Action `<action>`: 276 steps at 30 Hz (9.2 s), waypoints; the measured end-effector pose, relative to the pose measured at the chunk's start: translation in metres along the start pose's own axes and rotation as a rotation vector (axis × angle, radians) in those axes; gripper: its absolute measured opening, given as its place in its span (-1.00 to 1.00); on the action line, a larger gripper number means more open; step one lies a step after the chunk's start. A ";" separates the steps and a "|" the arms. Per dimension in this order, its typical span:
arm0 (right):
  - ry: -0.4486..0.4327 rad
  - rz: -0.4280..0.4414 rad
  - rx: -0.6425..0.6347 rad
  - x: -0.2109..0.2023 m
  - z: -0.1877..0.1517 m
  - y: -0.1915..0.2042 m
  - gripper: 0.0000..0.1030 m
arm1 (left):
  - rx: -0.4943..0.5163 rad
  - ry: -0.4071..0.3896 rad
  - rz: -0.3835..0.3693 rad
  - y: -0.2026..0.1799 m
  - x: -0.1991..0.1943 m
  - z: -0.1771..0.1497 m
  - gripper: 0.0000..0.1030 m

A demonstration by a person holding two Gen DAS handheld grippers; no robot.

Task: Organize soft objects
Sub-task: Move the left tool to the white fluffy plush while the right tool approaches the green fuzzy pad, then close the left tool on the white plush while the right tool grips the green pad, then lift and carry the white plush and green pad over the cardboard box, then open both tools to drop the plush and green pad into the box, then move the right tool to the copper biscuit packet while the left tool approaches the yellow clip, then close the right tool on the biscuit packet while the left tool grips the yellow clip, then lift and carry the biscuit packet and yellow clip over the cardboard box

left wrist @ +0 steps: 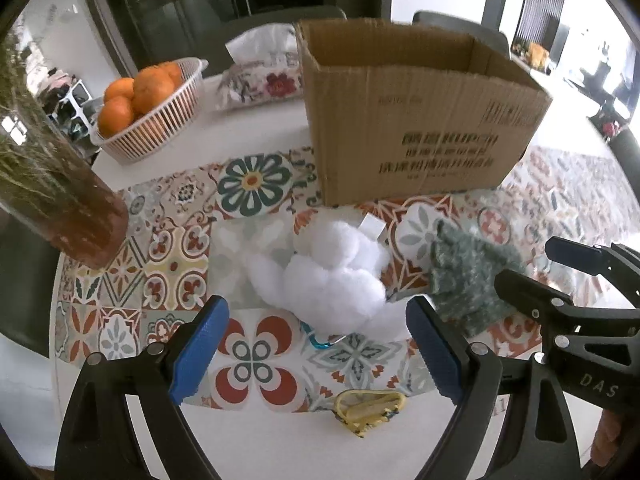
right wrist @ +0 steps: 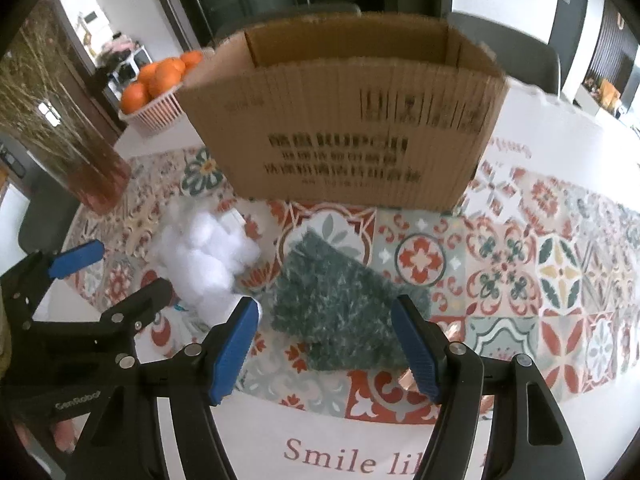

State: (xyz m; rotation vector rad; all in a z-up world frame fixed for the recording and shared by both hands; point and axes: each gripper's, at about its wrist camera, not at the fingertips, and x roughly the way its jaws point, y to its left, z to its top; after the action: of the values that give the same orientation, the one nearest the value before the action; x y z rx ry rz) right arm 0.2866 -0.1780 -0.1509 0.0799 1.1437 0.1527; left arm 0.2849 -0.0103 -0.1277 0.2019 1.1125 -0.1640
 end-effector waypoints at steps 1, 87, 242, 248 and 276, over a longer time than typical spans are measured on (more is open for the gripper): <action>0.011 0.001 0.000 0.004 0.000 0.000 0.36 | 0.004 0.005 0.001 0.000 0.003 0.000 0.77; -0.318 0.192 0.035 -0.098 0.014 -0.024 -0.68 | -0.055 -0.270 -0.070 -0.030 -0.090 0.037 0.49; 0.511 -0.110 -0.223 0.102 -0.006 -0.059 0.40 | -0.271 0.509 0.006 -0.032 0.094 -0.067 0.59; 0.501 -0.090 -0.198 0.107 -0.011 -0.058 0.20 | -0.280 0.513 -0.029 -0.027 0.099 -0.070 0.31; 0.255 0.013 -0.091 0.010 -0.043 -0.029 0.06 | -0.219 0.288 -0.086 -0.036 0.037 -0.044 0.17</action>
State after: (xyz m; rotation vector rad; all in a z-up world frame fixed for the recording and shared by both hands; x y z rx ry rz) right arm 0.2536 -0.2061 -0.1823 -0.0129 1.3885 0.2311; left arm 0.2539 -0.0361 -0.1828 -0.0198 1.4165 -0.0900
